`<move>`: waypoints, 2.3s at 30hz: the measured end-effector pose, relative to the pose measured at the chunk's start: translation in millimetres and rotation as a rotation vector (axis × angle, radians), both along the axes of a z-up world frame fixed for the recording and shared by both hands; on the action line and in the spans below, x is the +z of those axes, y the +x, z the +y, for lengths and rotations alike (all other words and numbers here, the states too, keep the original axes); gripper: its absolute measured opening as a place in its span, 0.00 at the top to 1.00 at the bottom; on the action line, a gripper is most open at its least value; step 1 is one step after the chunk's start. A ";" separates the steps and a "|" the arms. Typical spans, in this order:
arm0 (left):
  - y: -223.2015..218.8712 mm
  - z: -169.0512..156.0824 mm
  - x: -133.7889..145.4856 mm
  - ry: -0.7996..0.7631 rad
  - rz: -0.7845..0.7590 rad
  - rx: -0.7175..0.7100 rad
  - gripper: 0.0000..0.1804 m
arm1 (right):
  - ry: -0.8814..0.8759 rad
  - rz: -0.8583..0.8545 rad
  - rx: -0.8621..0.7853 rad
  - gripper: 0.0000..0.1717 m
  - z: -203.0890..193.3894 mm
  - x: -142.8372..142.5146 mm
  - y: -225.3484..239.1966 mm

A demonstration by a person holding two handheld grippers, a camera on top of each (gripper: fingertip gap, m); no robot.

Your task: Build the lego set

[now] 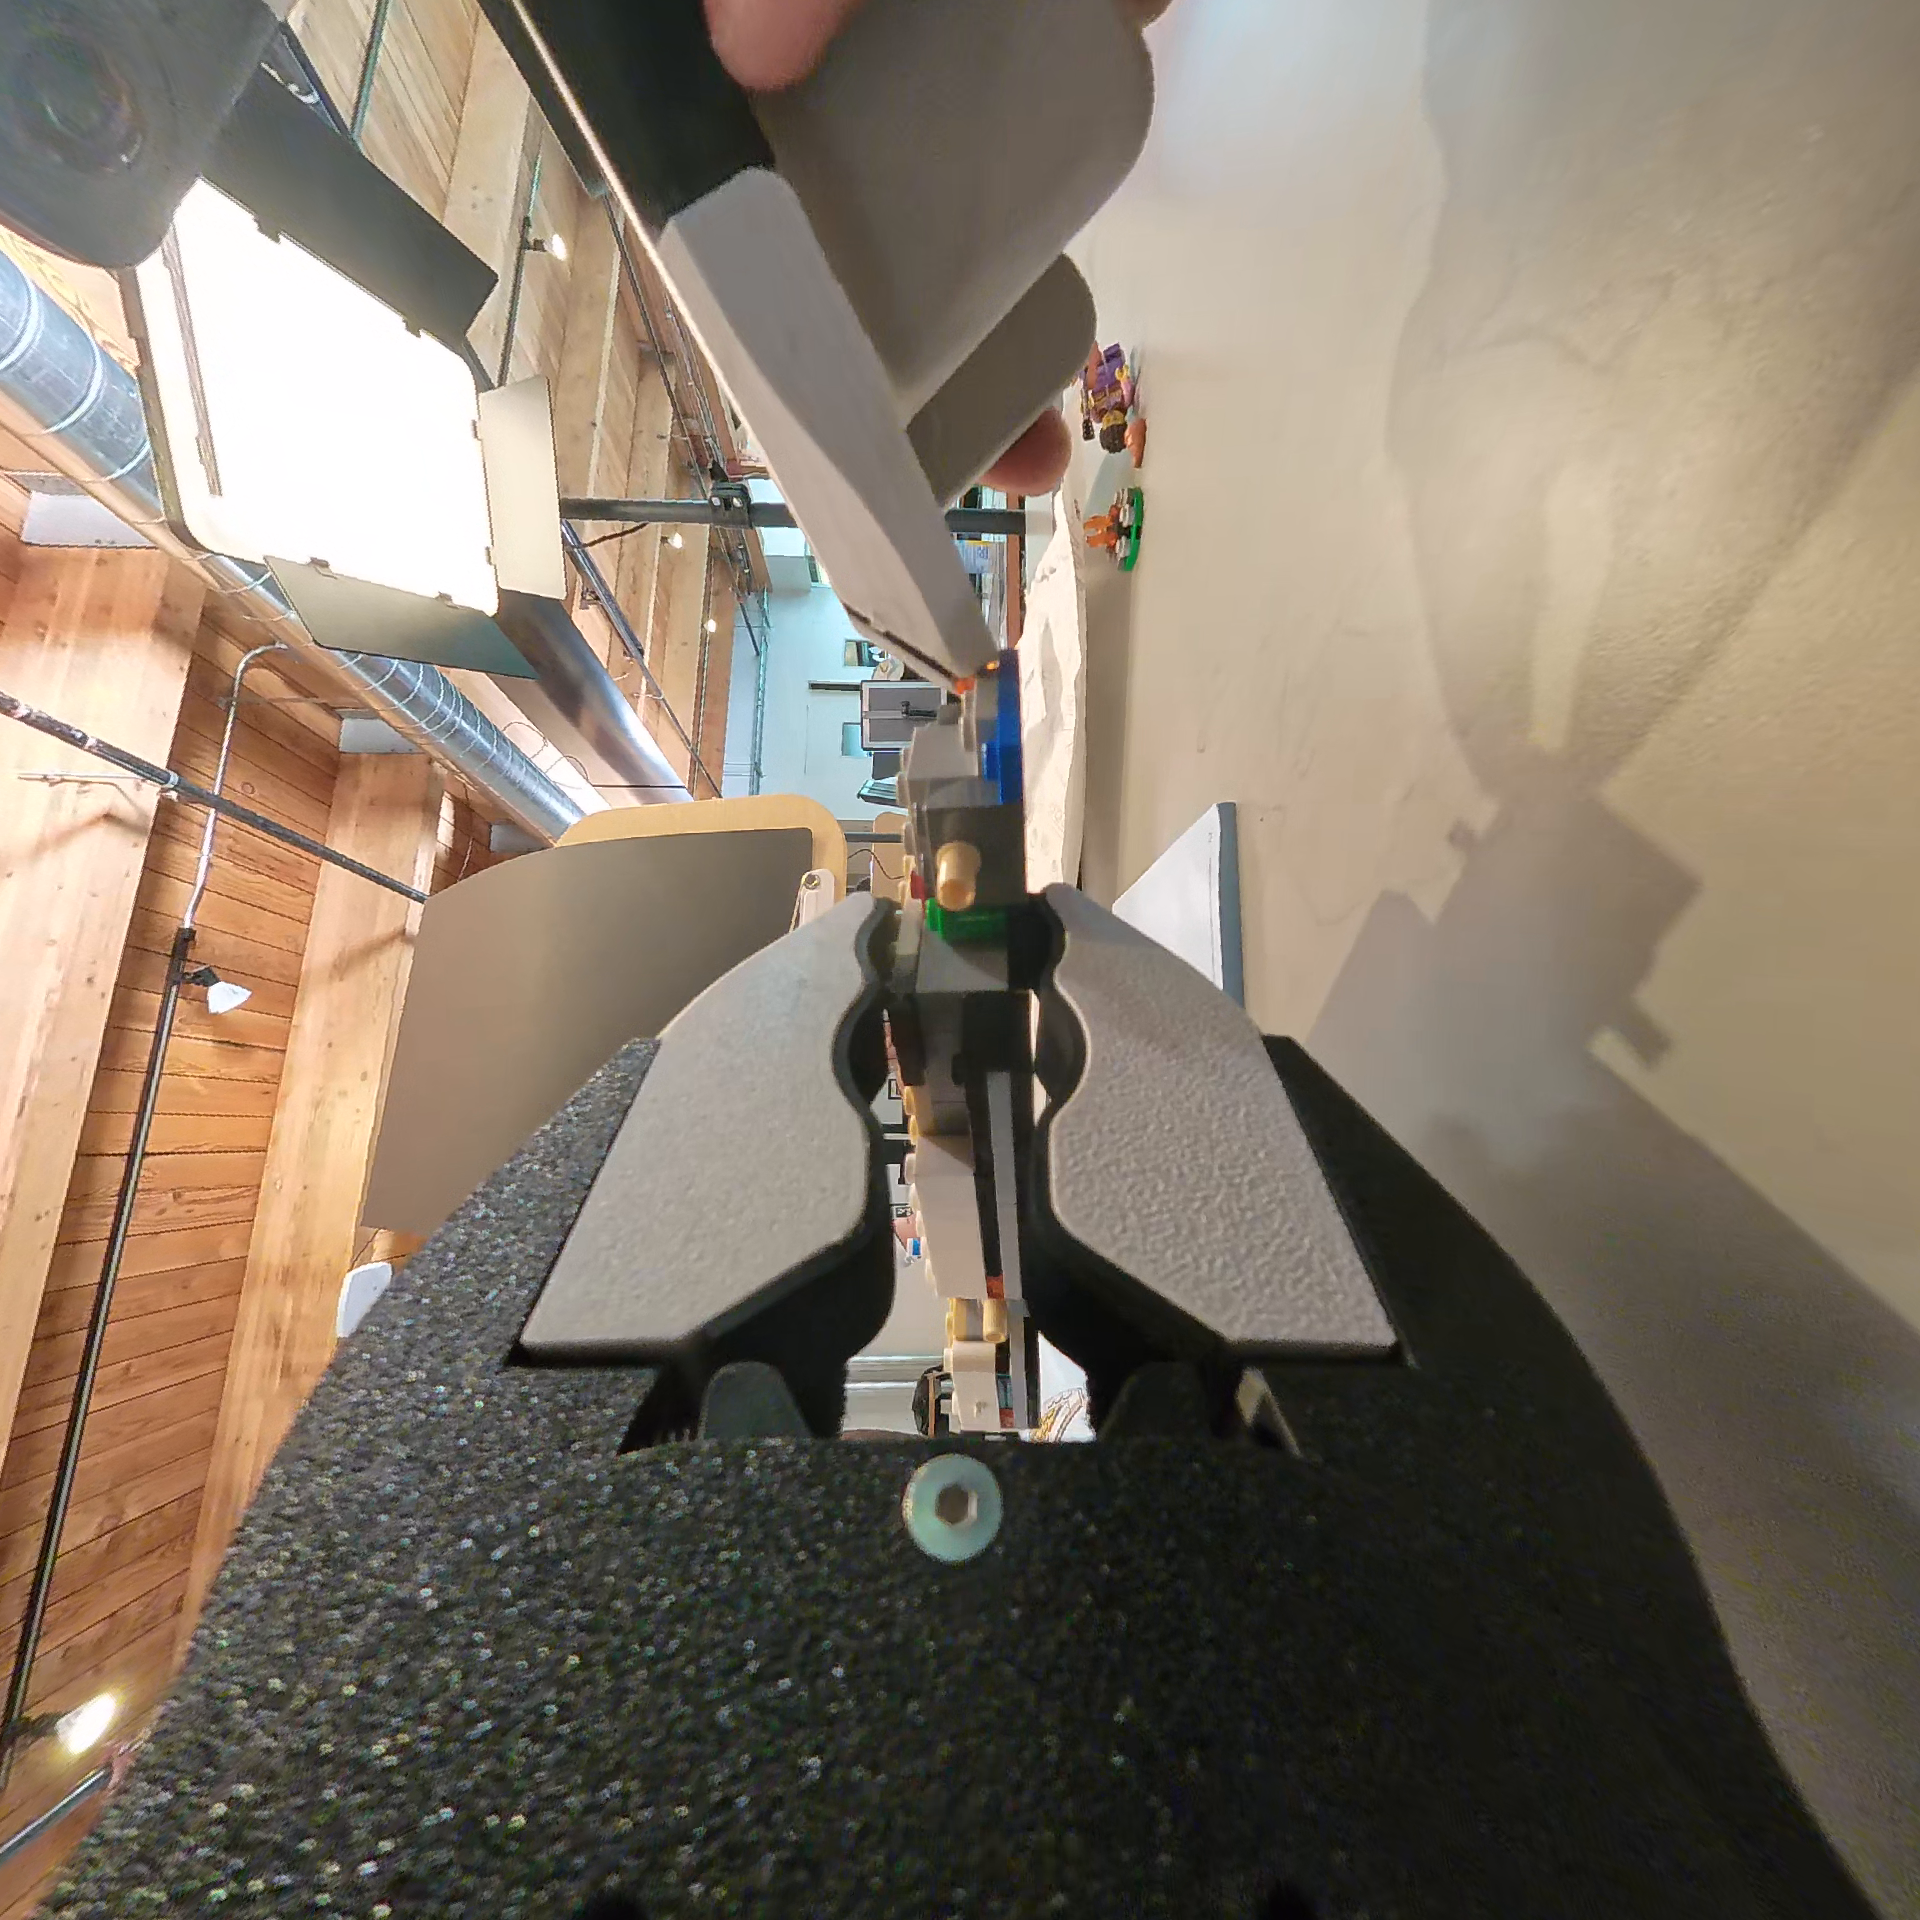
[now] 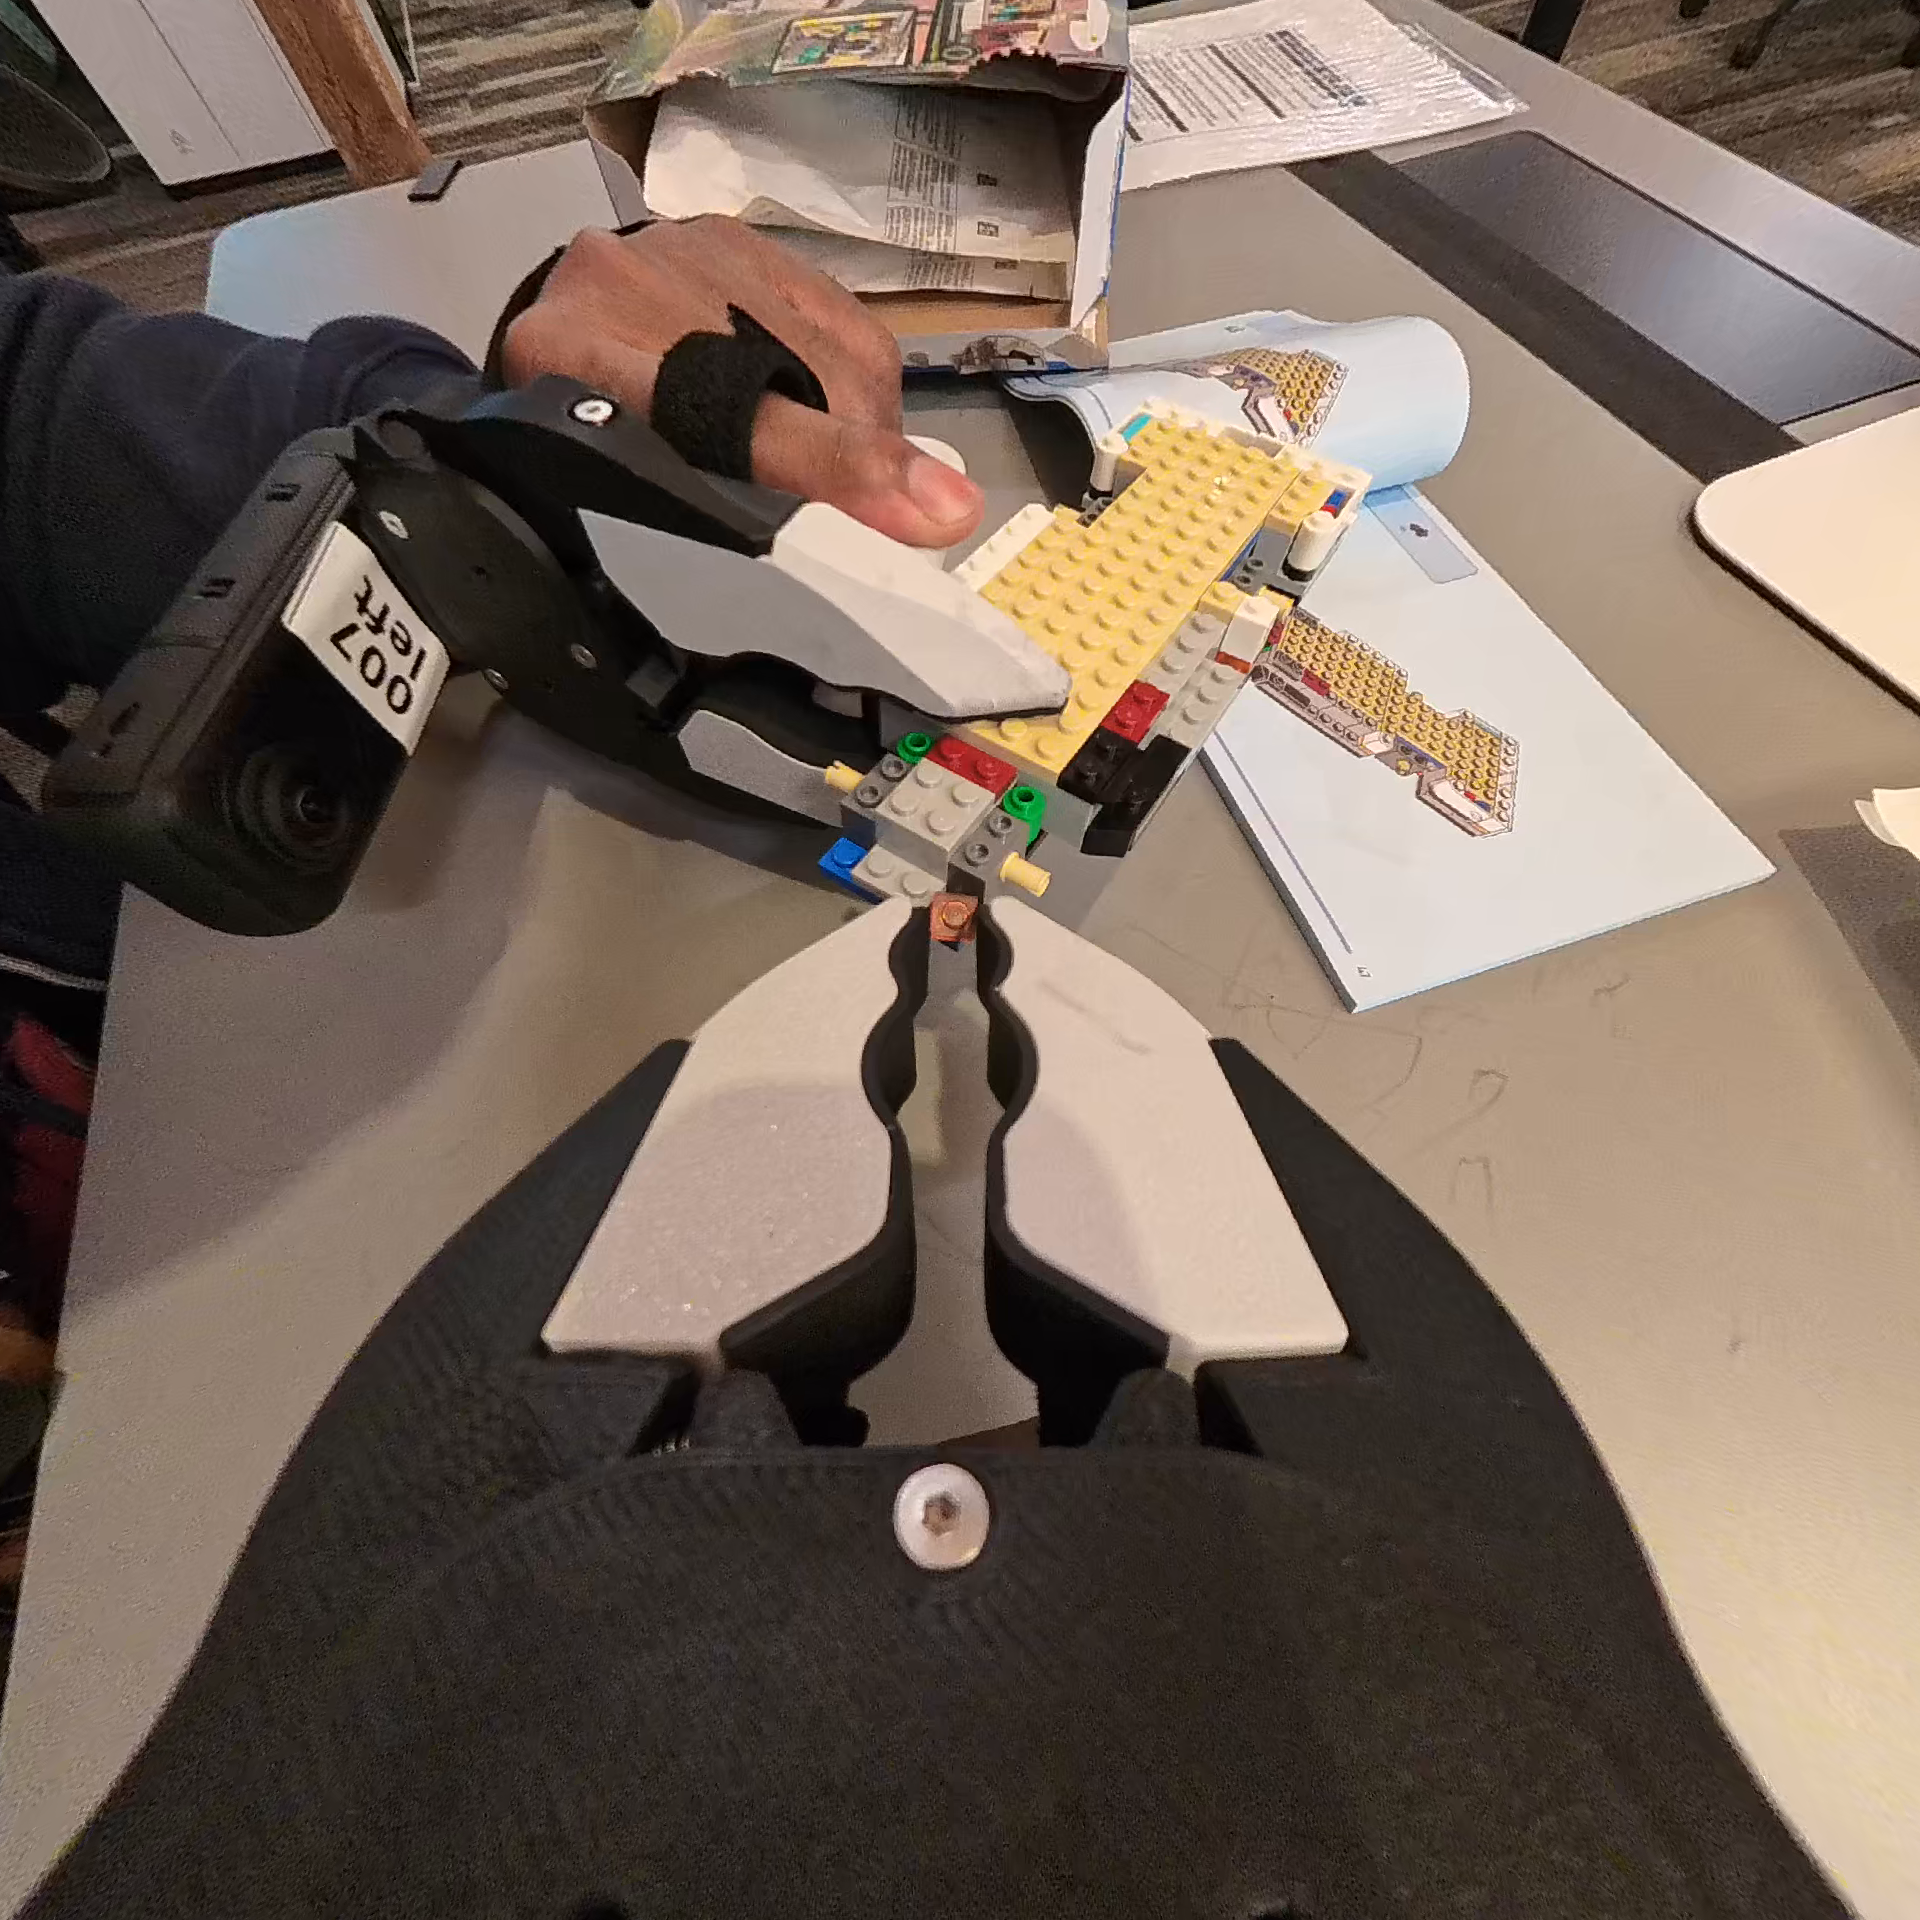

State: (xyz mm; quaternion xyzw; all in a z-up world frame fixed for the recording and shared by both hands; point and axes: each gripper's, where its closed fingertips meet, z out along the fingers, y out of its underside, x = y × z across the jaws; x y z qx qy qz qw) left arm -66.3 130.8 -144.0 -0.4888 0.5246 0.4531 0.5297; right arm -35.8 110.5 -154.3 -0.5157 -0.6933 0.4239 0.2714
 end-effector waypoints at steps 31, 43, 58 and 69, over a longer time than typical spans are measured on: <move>-0.1 -0.8 1.7 0.009 -0.020 0.000 0.86 | -0.043 0.018 -0.011 0.89 2.8 3.0 2.2; -0.6 -2.0 3.8 0.016 -0.019 0.001 0.86 | -0.044 0.030 0.018 0.91 3.7 1.8 7.1; 2.8 -6.4 2.9 0.028 -0.011 -0.014 0.86 | -0.081 0.097 0.081 0.96 -2.4 5.1 6.4; 1.8 -8.2 2.2 0.024 -0.011 -0.017 0.87 | -0.053 0.098 0.079 0.94 -7.2 2.4 3.6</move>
